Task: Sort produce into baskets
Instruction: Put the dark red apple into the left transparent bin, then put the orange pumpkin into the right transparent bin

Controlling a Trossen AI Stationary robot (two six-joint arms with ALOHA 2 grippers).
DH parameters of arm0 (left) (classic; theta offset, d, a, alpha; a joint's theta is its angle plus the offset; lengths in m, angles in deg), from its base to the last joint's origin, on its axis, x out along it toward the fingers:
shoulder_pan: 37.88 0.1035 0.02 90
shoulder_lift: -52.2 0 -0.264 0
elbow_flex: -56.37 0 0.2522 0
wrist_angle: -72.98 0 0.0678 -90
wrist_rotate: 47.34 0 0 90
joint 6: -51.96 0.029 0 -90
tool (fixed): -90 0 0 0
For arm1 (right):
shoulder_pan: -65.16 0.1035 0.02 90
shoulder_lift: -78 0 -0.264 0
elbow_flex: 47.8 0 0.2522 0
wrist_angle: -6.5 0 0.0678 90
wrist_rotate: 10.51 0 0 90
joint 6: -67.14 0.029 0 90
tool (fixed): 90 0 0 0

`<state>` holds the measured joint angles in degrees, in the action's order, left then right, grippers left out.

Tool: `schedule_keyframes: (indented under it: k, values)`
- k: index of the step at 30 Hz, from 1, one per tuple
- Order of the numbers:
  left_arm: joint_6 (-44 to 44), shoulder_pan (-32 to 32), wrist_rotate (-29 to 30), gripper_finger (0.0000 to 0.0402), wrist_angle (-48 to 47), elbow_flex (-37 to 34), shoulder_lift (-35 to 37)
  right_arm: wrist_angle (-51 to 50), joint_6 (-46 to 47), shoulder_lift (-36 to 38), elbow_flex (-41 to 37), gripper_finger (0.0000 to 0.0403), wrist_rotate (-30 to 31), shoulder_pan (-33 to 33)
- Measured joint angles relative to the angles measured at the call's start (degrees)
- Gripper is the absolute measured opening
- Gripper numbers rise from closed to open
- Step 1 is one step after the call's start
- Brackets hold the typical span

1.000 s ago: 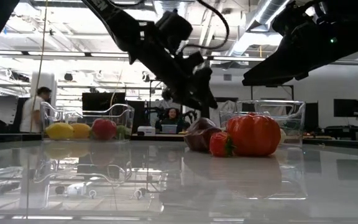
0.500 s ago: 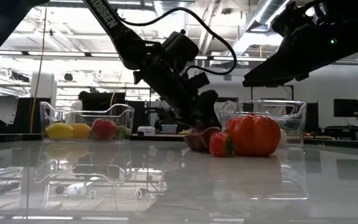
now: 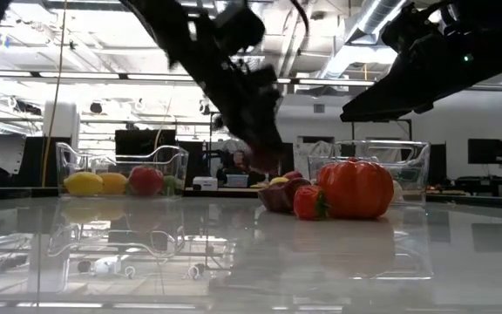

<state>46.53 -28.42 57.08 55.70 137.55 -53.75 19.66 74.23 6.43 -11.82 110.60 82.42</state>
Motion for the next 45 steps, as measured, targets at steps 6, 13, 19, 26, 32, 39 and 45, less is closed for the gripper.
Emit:
schedule_keyframes:
  k: [6, 13, 19, 26, 32, 39, 45]
  values:
    - [3.35, -1.05, 14.3, 0.0254, -12.93, 0.0, 12.18, -0.01, 0.0, 0.01, 0.0, 0.0372, 0.0, 0.0]
    - [3.78, 2.88, 29.28, 0.0266, -16.4, -7.91, 26.53, -0.02, 0.44, 0.02, 0.0, 0.0372, -0.51, 0.0]
    - [-2.38, 11.93, 29.73, 0.0276, -16.22, -20.98, 36.97, 0.09, 0.44, 0.02, 0.0, 0.0372, -0.83, -0.02]
    - [-2.48, 16.33, 26.08, 0.034, -14.62, -26.35, 44.35, 0.1, 0.45, 0.01, 0.0, 0.0372, -0.85, -0.93]
    - [-2.88, 16.44, 19.88, 0.0381, -12.64, -24.9, 45.28, 0.1, 0.59, 0.01, 0.0, 0.0372, -1.09, -0.79]
    - [-6.08, 13.73, 1.09, 0.0369, 2.36, -24.83, 32.34, 0.17, 0.59, 0.02, 0.0, 0.0372, -1.09, -0.76]
    - [0.35, 12.62, -1.09, 0.0357, 11.44, -17.79, 17.37, 0.24, 0.58, 0.0, 0.0, 0.0372, -1.09, -0.63]
